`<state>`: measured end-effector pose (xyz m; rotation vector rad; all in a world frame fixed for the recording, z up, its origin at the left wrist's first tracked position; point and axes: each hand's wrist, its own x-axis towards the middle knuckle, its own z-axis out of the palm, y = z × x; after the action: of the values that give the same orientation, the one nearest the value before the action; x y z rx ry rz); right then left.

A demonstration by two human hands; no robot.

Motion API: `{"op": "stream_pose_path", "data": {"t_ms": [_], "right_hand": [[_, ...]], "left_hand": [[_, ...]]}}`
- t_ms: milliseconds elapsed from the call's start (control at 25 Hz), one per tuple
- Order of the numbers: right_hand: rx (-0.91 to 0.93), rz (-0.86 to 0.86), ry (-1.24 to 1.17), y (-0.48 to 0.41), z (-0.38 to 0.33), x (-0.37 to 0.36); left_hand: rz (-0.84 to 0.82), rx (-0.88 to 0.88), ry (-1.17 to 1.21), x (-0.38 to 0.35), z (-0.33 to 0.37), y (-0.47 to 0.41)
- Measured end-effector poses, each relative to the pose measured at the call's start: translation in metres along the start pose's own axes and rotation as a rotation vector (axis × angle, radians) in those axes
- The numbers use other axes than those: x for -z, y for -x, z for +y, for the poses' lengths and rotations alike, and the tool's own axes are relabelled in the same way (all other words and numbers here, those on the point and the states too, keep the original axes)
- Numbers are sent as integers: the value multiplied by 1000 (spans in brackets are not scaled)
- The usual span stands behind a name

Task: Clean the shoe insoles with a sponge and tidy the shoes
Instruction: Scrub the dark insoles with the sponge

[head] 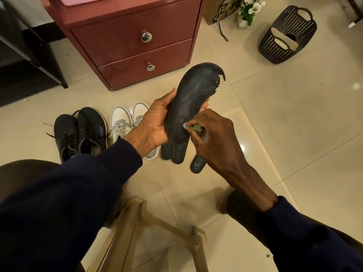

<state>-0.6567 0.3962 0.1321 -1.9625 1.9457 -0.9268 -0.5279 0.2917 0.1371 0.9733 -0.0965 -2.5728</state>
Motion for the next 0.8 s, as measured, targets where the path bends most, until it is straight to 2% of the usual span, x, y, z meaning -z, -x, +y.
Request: {"op": "stream_pose_path", "data": {"t_ms": [120,200,320,480,680,800], "right_hand": [[75,-101,-163,6,-13,-2],[62,-69,-106,5,-10,-3],[3,73,70,2,1,-3],[68,-74,-116,4,-14,-6],[-40,51,22,-2,3,0],[12,-27,-110,3,-7,-5]], "left_hand": [[-23,0,50,0,0,1],[-40,17,54,-2,2,4],[-14,-1,28,-3,1,5],[-36,24,131,1,1,0],[-29,19,95,2,2,0],[-19,40,140,6,1,-3]]}}
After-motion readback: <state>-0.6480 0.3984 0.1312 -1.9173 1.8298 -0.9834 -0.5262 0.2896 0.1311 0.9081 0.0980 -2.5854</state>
